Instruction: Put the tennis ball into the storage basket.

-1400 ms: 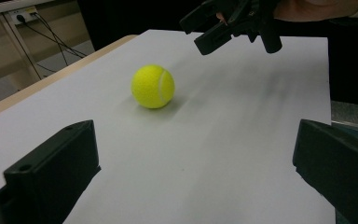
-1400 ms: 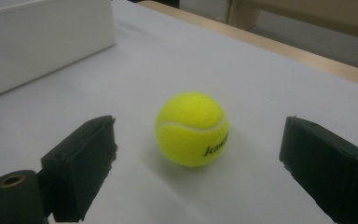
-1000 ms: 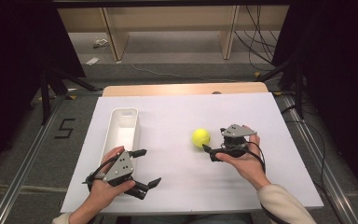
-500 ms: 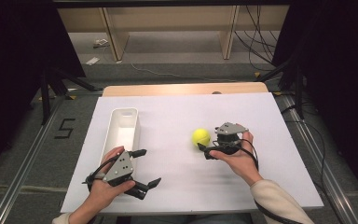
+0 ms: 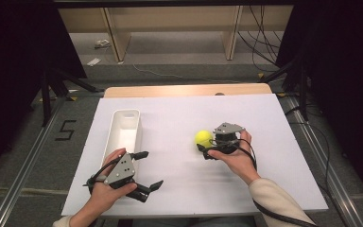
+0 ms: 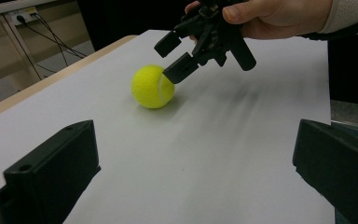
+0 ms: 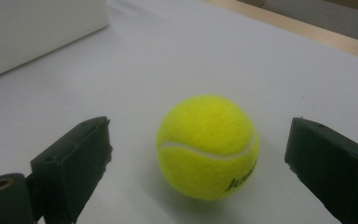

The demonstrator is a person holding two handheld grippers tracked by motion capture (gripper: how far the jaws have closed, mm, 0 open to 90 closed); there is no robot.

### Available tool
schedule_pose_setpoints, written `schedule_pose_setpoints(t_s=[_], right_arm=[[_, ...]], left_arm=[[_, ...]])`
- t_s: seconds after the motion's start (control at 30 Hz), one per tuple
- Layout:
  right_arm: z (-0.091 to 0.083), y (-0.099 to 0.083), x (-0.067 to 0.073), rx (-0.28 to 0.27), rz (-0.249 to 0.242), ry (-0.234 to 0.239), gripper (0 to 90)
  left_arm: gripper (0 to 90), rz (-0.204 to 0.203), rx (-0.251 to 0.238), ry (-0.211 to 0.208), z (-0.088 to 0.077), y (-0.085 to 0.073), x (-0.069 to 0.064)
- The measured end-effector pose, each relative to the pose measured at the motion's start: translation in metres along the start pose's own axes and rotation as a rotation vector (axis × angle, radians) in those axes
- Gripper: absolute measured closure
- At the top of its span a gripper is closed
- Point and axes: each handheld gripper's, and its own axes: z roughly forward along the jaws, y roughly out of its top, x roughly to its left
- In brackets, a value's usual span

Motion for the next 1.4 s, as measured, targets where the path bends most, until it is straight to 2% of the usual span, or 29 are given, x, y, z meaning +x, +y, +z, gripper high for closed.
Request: schedule_pose_setpoints(t_s=[0.7, 1.4], right_arm=[[0.022, -0.002, -0.007, 0.053, 0.045, -0.023, 7.9], [0.042, -0.006, -0.005, 0.107, 0.051, -0.017, 8.4]], left_arm=[[0.0, 0.0, 0.002, -0.001, -0.001, 0.0, 0.0], [0.0, 0.0, 0.006, -0.009, 0.0, -0.001, -0.001]])
